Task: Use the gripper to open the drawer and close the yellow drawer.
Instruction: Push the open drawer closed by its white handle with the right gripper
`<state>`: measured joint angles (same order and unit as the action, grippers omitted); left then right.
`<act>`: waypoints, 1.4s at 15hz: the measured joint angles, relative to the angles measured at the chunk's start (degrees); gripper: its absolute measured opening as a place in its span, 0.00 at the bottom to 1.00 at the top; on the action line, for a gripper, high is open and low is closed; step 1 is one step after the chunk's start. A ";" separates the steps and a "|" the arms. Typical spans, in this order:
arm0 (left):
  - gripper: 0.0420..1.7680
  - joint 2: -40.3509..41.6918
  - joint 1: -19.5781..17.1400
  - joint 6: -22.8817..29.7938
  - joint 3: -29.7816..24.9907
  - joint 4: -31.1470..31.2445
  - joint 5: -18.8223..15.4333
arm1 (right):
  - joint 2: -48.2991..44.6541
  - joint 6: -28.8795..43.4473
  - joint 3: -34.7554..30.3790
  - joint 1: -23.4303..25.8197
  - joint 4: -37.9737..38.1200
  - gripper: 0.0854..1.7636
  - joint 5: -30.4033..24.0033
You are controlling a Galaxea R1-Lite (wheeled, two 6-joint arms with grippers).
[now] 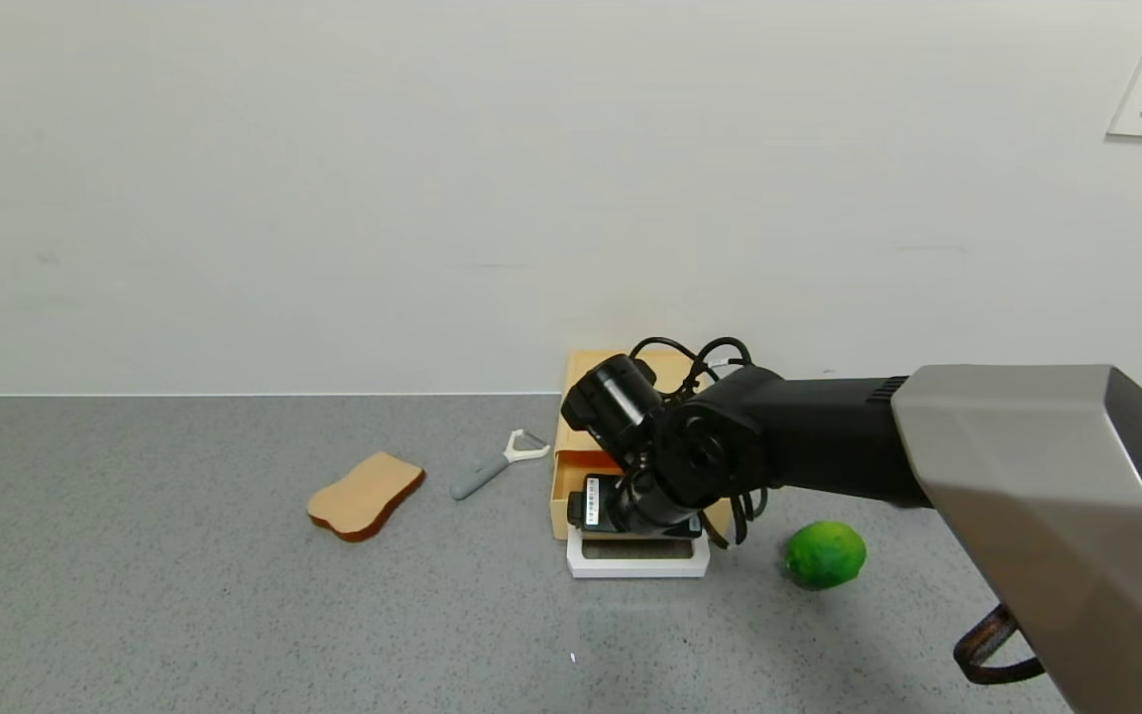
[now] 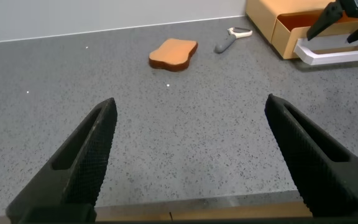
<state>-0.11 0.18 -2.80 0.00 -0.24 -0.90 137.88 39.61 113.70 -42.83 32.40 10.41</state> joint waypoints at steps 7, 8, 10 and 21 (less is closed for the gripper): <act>0.97 0.00 0.00 0.02 0.00 0.00 0.02 | 1.51 -1.33 -0.06 0.79 -7.68 0.97 0.00; 0.97 0.00 0.00 0.00 0.00 0.00 0.02 | 1.77 -1.88 -0.06 0.99 -8.73 0.97 0.00; 0.97 0.00 0.00 0.00 0.00 0.00 0.02 | 2.29 -2.88 -0.06 1.49 -11.22 0.97 -0.02; 0.97 0.00 0.00 0.00 0.00 0.00 0.00 | 3.74 -5.63 -0.06 2.67 -17.05 0.97 0.00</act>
<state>-0.11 0.18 -2.80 0.00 -0.24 -0.90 141.62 33.98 113.64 -40.16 15.35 10.41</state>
